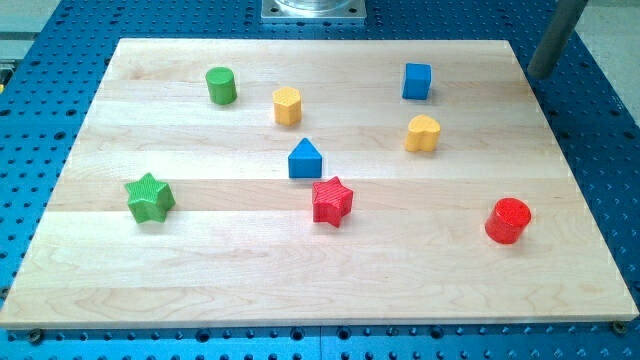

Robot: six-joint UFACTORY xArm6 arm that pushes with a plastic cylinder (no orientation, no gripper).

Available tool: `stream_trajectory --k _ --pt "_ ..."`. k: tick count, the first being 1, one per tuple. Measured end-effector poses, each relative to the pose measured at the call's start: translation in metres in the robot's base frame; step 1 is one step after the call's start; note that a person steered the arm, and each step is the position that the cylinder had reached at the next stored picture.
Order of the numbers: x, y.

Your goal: Place the triangle diagonally towards the top right to the green star

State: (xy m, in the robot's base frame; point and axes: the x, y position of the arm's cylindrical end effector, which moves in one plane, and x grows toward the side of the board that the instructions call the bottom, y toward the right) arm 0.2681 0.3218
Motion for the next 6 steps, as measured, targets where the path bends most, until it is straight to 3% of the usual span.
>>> stream_trajectory --k 2,4,6 --pt "0.068 -0.094" --pt "0.159 -0.129" --pt "0.170 -0.334"
